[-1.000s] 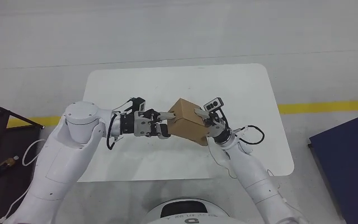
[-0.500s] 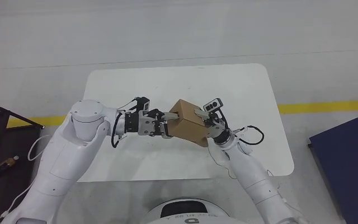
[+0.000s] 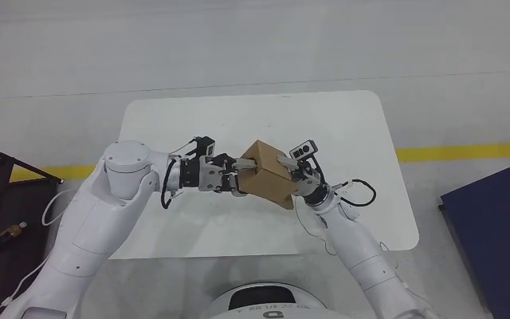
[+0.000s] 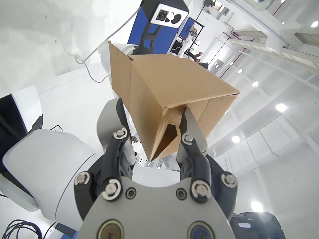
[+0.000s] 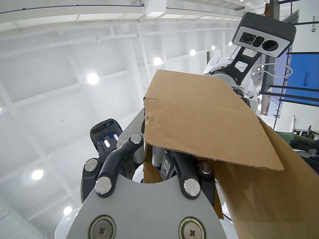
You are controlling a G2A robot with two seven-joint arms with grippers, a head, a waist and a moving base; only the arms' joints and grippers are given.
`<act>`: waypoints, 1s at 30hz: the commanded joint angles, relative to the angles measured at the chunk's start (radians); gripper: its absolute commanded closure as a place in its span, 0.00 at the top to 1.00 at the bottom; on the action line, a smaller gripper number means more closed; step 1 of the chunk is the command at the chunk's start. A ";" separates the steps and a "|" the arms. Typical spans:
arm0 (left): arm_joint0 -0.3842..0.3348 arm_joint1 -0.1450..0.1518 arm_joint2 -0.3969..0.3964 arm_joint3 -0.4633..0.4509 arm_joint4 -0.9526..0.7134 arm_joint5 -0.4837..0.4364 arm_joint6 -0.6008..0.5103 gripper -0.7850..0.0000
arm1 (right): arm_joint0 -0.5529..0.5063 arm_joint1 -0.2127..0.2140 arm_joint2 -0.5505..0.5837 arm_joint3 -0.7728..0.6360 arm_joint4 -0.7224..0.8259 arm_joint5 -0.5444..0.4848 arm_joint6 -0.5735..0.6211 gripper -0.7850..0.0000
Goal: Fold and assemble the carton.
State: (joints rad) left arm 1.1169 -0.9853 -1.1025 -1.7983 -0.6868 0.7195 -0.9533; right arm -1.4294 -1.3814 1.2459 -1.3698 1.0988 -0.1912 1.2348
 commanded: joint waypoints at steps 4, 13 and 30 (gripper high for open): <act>0.034 0.009 -0.055 -0.028 -0.028 -0.027 0.019 1.00 | 0.002 0.001 0.001 0.006 0.003 -0.002 -0.002 0.00; 0.182 0.036 -0.229 -0.067 -0.095 -0.095 0.049 1.00 | 0.002 0.002 0.006 0.009 0.005 -0.009 -0.006 0.00; 0.263 0.026 -0.292 -0.012 -0.276 -0.295 0.067 1.00 | 0.048 0.044 0.026 -0.063 -0.618 0.017 -0.202 0.00</act>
State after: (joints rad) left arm 1.3801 -0.9597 -1.3946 -1.8099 -0.9628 0.4247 -0.8864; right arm -1.3849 -1.3444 1.2654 -1.4126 0.6111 -0.2047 1.0378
